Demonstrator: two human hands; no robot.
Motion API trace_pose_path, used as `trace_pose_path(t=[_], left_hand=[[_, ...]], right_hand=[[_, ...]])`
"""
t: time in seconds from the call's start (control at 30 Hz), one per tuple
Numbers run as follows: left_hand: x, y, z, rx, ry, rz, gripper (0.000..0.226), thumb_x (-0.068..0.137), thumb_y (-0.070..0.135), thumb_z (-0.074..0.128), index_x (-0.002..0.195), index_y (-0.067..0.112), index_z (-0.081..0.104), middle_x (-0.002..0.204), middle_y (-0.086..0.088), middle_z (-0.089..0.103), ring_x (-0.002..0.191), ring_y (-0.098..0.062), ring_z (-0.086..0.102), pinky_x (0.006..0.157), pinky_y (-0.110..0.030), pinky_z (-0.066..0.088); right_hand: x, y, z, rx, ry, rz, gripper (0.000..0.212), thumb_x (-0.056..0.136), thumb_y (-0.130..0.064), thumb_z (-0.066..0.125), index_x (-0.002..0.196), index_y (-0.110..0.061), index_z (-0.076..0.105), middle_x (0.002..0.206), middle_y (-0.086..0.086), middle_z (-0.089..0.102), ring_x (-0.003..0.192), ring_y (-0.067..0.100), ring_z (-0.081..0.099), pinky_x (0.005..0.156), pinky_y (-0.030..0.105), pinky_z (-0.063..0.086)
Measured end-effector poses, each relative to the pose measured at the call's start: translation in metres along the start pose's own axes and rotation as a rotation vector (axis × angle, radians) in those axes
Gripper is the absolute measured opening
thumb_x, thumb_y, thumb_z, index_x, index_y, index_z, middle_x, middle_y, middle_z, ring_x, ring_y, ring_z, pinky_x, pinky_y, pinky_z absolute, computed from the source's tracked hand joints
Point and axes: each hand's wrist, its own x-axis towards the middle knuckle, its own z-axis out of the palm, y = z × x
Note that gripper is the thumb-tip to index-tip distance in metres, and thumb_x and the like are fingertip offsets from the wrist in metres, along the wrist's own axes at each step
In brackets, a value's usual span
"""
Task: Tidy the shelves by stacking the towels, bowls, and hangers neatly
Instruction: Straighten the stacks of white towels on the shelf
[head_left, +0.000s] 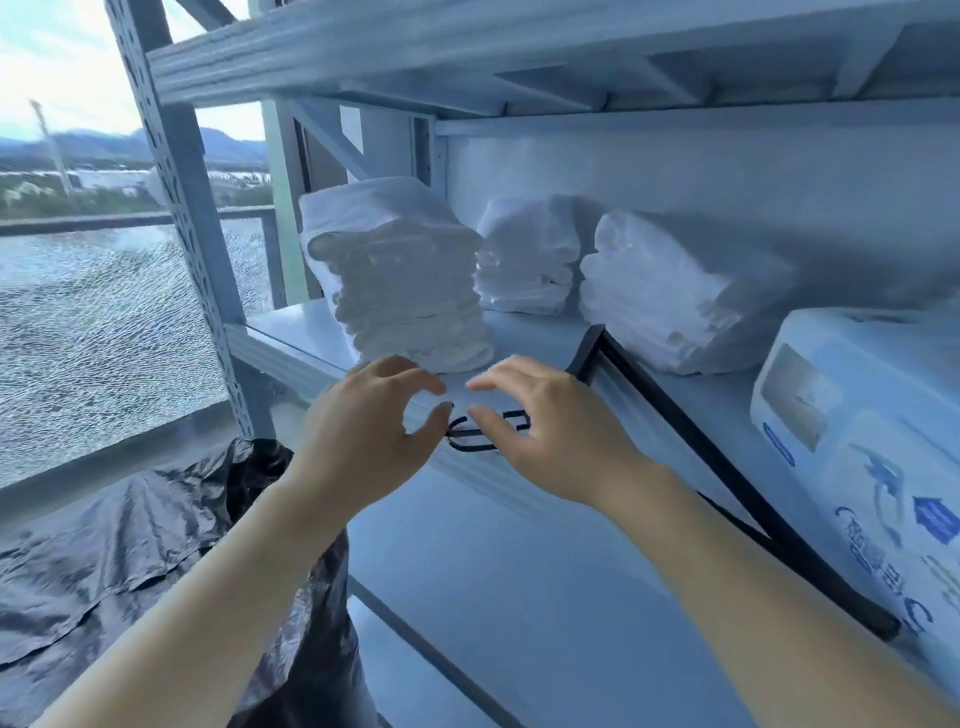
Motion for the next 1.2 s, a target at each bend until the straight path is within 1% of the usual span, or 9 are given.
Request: trace_pose_path(t=[0.1,0.3,0.5,0.67,0.8,0.9,1.0,1.1,1.2], left_hand=[[0.01,-0.006,0.007,0.043,-0.007,-0.023,0.026,0.086,0.045,0.052,0.105,0.032,0.065,0.114,0.014,0.06,0.101,-0.013,0.056,0.067,-0.025,0.037],[0.032,-0.019,0.014,0.08,0.044,-0.018,0.024,0.084,0.043,0.056,0.103,0.033,0.065,0.111,0.014,0.062,0.1,-0.014,0.057,0.066,-0.025,0.038],[0.063,-0.056,0.021,0.129,0.098,-0.083,0.021,0.083,0.038,0.06,0.102,0.03,0.066,0.111,0.009,0.061,0.101,-0.018,0.055,0.067,-0.029,0.039],[0.083,-0.08,0.042,0.141,-0.013,-0.031,0.027,0.085,0.034,0.057,0.111,0.028,0.063,0.118,0.007,0.059,0.107,-0.018,0.054,0.083,-0.036,0.047],[0.094,-0.091,0.063,0.154,-0.026,0.001,0.031,0.085,0.033,0.058,0.117,0.03,0.06,0.121,0.008,0.056,0.11,-0.017,0.054,0.083,-0.032,0.045],[0.101,-0.094,0.075,0.163,-0.041,0.015,0.039,0.084,0.029,0.061,0.123,0.03,0.057,0.13,0.006,0.05,0.117,-0.019,0.049,0.086,-0.034,0.045],[0.104,-0.095,0.083,0.224,-0.023,0.068,0.043,0.082,0.018,0.063,0.124,0.028,0.058,0.131,0.003,0.05,0.119,-0.023,0.048,0.092,-0.035,0.043],[0.105,-0.1,0.086,0.231,0.005,0.087,0.054,0.072,0.0,0.068,0.119,0.025,0.062,0.124,0.0,0.057,0.109,-0.026,0.056,0.077,-0.035,0.052],[0.102,-0.104,0.087,0.239,0.053,0.128,0.065,0.047,-0.008,0.078,0.104,0.022,0.071,0.106,-0.001,0.067,0.091,-0.024,0.065,0.056,-0.027,0.053]], right_hand=[[0.015,0.005,0.002,0.018,0.004,-0.029,0.032,0.092,-0.041,0.048,0.12,-0.026,0.056,0.118,-0.012,0.057,0.107,0.009,0.053,0.086,0.033,0.048],[0.059,0.015,0.001,0.028,0.056,-0.061,0.032,0.089,-0.037,0.054,0.119,-0.027,0.054,0.111,-0.011,0.057,0.098,0.011,0.054,0.081,0.035,0.049],[0.1,0.025,0.008,-0.059,-0.008,-0.076,0.035,0.09,-0.037,0.053,0.123,-0.026,0.051,0.114,-0.009,0.055,0.1,0.009,0.052,0.079,0.031,0.047],[0.121,0.037,0.023,-0.177,-0.089,-0.075,0.036,0.091,-0.036,0.053,0.125,-0.024,0.05,0.122,-0.01,0.054,0.109,0.014,0.052,0.087,0.034,0.047],[0.135,0.052,0.034,-0.22,-0.107,-0.054,0.039,0.089,-0.034,0.057,0.126,-0.024,0.05,0.126,-0.009,0.051,0.115,0.014,0.048,0.088,0.033,0.045],[0.146,0.062,0.041,-0.239,-0.126,-0.015,0.041,0.088,-0.035,0.059,0.126,-0.024,0.049,0.128,-0.006,0.048,0.117,0.015,0.046,0.085,0.03,0.043],[0.153,0.07,0.049,-0.25,-0.138,0.022,0.042,0.088,-0.034,0.059,0.127,-0.024,0.049,0.13,-0.005,0.046,0.116,0.016,0.045,0.086,0.031,0.044],[0.157,0.077,0.056,-0.25,-0.134,0.044,0.042,0.088,-0.033,0.06,0.127,-0.023,0.05,0.132,-0.005,0.044,0.118,0.017,0.044,0.089,0.033,0.045],[0.161,0.079,0.062,-0.251,-0.124,0.055,0.042,0.087,-0.033,0.06,0.127,-0.023,0.05,0.131,-0.005,0.044,0.118,0.017,0.043,0.088,0.034,0.045]])
